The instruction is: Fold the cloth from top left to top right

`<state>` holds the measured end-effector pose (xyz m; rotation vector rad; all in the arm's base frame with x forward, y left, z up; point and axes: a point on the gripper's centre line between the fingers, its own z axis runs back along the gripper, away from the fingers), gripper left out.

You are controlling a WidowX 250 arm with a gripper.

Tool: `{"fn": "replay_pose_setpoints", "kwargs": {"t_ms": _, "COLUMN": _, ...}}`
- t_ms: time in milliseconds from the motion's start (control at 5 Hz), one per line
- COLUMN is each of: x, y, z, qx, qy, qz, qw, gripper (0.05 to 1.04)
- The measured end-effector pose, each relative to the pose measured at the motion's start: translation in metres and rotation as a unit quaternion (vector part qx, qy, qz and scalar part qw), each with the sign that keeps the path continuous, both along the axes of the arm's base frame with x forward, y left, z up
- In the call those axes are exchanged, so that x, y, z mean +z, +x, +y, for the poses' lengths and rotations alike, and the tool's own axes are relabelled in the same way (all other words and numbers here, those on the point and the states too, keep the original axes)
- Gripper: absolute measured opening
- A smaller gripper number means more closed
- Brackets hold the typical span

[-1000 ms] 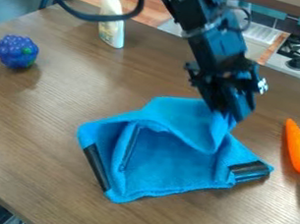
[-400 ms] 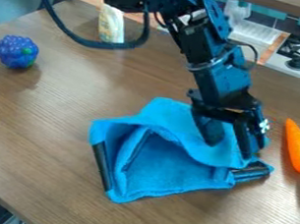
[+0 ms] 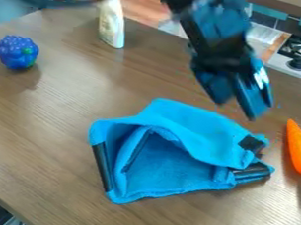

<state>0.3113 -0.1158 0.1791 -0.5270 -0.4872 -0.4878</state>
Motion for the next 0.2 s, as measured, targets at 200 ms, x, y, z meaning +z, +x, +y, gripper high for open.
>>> {"fn": "replay_pose_setpoints", "kwargs": {"t_ms": 200, "x": 0.0265, "y": -0.0116, "z": 0.0368, "qx": 0.045, "qy": 0.115, "qz": 0.097, "qw": 0.9876, "gripper": 1.001}}
